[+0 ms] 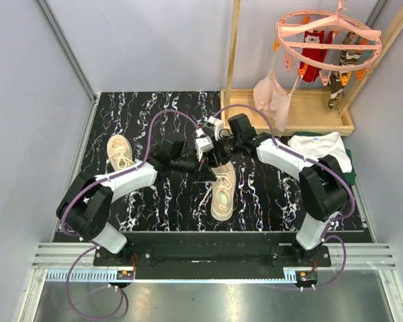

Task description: Tie the shoes

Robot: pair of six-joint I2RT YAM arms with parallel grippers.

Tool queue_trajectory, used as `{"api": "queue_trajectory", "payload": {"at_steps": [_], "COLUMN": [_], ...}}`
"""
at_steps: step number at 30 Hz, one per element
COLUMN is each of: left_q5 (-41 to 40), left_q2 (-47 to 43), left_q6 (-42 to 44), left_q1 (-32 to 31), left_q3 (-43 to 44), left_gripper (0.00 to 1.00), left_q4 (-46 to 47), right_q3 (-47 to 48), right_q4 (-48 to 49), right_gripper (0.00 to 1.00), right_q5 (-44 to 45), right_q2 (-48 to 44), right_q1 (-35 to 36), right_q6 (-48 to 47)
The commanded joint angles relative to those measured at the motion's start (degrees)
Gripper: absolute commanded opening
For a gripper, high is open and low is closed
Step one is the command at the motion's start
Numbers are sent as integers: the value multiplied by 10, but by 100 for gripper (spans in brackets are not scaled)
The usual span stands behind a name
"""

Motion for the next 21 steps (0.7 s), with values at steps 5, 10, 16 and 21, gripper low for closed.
{"api": "queue_trajectory", "payload": {"at_steps": [5, 10, 16, 21], "left_q5": [4, 3, 7, 12], "left_q2": [-17, -8, 11, 20], "left_q6": [-4, -7, -16, -20], "left_q1": [-2, 0, 12, 15], "left_q3": [-1, 3, 10, 16], "left_gripper": [0, 0, 0, 0], "left_q4": [52, 59, 67, 68], "right_q3": [29, -1, -62, -76], "right_q4": [-52, -113, -132, -130], "right_gripper": [62, 59, 64, 65], "right_q5": [-16, -29, -59, -75], "right_q2": [-54, -107, -139, -126], "right_q1": [-31, -55, -58, -57], "right_q6": [-16, -69, -107, -109]}}
